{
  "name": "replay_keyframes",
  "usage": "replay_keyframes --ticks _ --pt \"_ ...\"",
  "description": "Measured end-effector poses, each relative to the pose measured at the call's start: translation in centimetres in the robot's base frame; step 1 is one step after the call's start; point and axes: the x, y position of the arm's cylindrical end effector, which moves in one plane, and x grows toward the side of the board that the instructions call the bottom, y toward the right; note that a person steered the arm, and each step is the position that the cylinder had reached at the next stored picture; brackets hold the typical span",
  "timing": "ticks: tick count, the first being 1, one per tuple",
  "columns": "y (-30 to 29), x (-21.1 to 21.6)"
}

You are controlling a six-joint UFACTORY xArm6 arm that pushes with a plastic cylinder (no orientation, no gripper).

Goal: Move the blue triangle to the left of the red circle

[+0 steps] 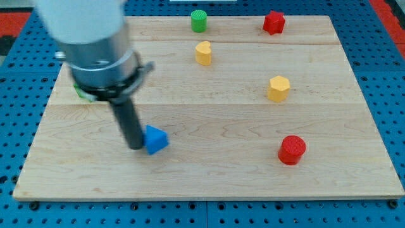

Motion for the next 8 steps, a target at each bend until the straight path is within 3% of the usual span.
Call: replay_keyframes --ticks 1,2,4,6,7,8 --pt "-2.1 -2.5" --pt "-0.1 -2.8" --pt "3.2 -0.7" --pt "2.4 -5.3" --pt "1.4 -10.4" --pt "4.8 -11.8"
